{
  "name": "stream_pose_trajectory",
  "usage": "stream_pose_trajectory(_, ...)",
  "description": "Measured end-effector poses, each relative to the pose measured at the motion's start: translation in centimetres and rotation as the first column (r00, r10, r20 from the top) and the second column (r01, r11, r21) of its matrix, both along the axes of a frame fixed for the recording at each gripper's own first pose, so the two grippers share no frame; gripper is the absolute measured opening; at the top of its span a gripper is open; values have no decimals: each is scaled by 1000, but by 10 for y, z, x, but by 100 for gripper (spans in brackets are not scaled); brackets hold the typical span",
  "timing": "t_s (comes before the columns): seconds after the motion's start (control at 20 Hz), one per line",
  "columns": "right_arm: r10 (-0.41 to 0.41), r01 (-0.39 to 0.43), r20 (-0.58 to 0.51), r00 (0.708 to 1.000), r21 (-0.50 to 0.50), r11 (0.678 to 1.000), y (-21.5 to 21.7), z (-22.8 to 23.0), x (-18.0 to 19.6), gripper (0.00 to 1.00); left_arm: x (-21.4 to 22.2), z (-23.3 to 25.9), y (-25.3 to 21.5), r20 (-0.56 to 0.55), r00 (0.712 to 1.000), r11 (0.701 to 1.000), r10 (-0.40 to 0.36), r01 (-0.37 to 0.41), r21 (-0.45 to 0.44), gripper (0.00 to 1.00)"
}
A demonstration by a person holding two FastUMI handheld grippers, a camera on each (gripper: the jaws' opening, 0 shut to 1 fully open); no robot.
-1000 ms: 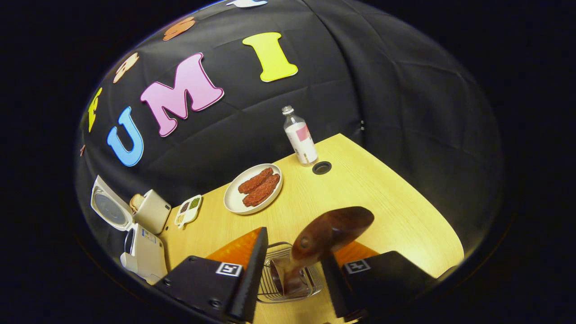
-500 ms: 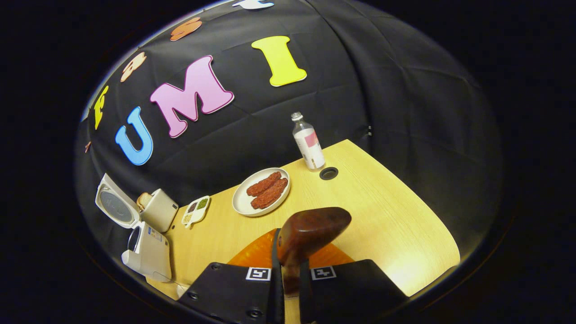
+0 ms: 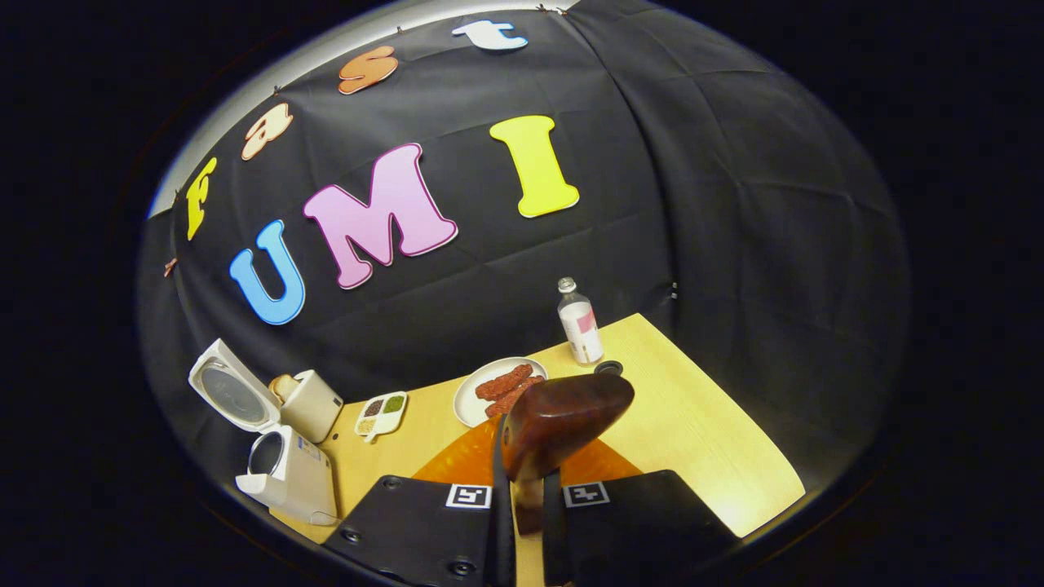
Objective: Close the left gripper, press the button to open the rice cooker; take a wooden spoon from the chopstick holder with the right hand, scoop a spoonful of rice and pour it into the rice cooker, then put the wooden spoon back into the chopstick holder.
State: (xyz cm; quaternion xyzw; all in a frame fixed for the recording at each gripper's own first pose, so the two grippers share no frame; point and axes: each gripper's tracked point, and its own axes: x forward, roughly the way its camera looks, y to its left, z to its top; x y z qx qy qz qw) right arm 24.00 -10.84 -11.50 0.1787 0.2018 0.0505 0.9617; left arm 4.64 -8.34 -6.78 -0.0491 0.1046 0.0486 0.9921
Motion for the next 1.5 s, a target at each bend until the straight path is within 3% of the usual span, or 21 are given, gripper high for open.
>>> stream_pose_trajectory(0.25, 22, -22, 39, 999, -12, 1000, 42, 35, -41, 17, -30, -10, 45, -1, 1000, 1000, -6, 6, -20, 96)
stream_pose_trajectory(0.65, 146, -146, 74, 987, -4, 989, 154, 59, -106, 17, -52, -11, 101, 46, 999, 1000, -10, 11, -25, 96)
stream_pose_trajectory(0.8, 191, -190, 54, 980, -17, 982, 191, 45, -125, 17, -65, -10, 118, 52, 998, 1000, -22, 21, 20, 96)
stream_pose_trajectory(1.05, 228, -226, 11, 974, -88, 970, 228, 3, -143, 17, -77, -25, 136, 27, 999, 999, -37, 37, -10, 96)
stream_pose_trajectory(1.5, 207, -218, -69, 976, -240, 946, 246, -89, -150, 17, -81, -50, 158, -42, 997, 997, -68, 67, -27, 96)
